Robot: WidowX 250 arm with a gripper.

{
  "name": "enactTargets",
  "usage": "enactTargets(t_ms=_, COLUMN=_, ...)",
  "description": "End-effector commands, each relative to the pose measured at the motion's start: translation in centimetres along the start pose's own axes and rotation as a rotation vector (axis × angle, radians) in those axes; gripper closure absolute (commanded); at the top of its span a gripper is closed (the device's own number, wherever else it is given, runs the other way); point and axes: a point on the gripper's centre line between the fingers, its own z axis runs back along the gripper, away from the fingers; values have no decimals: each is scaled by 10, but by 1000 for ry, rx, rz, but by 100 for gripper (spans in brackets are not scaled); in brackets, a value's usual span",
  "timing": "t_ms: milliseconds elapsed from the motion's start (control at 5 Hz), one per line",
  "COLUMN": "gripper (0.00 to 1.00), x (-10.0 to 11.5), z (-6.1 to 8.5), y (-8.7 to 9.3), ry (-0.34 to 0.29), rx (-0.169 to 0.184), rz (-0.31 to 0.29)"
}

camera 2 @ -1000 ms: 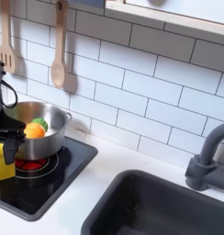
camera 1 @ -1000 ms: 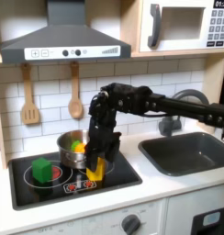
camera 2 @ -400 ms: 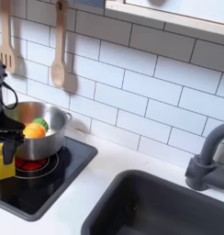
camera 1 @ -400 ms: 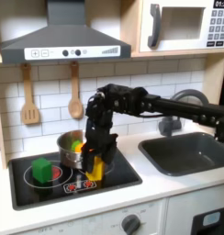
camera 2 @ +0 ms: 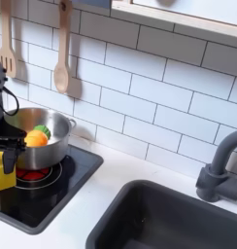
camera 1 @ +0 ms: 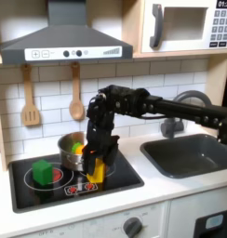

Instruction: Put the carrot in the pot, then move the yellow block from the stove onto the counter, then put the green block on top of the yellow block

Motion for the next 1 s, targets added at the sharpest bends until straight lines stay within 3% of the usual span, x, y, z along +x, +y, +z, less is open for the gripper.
enactTargets(t_ms=0, gripper=0, x=-3, z=-2, y=-1, ry=9, rx=-4, rz=-5)
enactTargets(t_ms=800, gripper=0, x=-10, z=-14, y=1, ry=44, rx=-3, rz=3)
